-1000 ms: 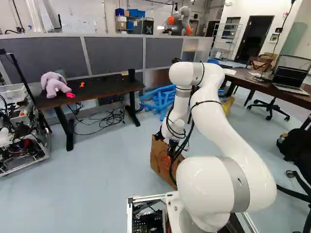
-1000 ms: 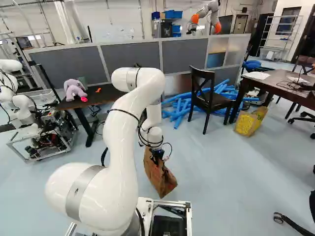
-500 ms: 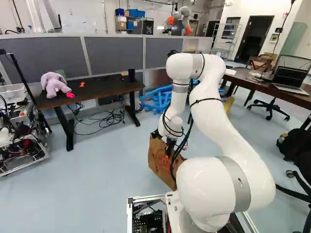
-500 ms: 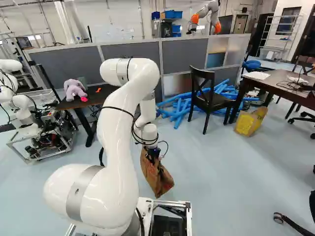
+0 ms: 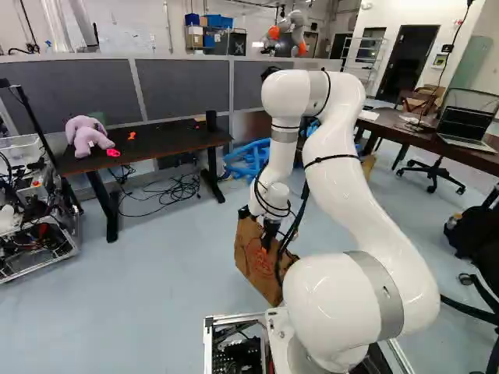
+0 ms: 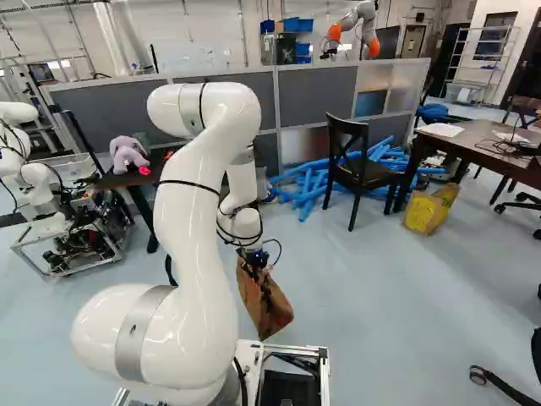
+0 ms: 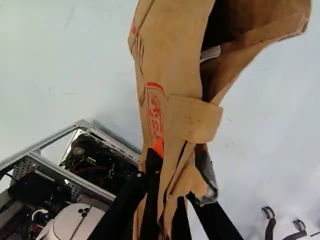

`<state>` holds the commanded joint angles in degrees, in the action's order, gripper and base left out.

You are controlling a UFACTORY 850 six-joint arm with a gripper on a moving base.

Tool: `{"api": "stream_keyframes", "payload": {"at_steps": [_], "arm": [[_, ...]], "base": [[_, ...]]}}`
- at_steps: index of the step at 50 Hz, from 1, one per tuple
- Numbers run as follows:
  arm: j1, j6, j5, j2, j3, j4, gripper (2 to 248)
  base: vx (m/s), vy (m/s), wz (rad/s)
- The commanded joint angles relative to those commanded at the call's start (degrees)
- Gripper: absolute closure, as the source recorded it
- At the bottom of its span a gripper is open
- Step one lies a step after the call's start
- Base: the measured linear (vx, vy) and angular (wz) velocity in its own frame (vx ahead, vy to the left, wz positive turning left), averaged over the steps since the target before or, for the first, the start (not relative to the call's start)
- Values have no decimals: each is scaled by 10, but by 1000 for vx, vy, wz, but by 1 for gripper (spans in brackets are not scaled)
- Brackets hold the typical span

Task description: Pick up the bag on the ground and place it on the table

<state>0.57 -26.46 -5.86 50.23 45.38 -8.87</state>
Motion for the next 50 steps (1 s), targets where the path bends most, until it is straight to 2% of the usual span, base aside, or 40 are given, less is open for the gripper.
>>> {"api": "stream_keyframes", "payload": {"at_steps": [18, 50], "arm": [[18, 0, 20, -44, -33, 42, 229], [20, 0, 76, -134, -88, 115, 229]], "base": [[0, 0, 0], [0, 0, 0]]}}
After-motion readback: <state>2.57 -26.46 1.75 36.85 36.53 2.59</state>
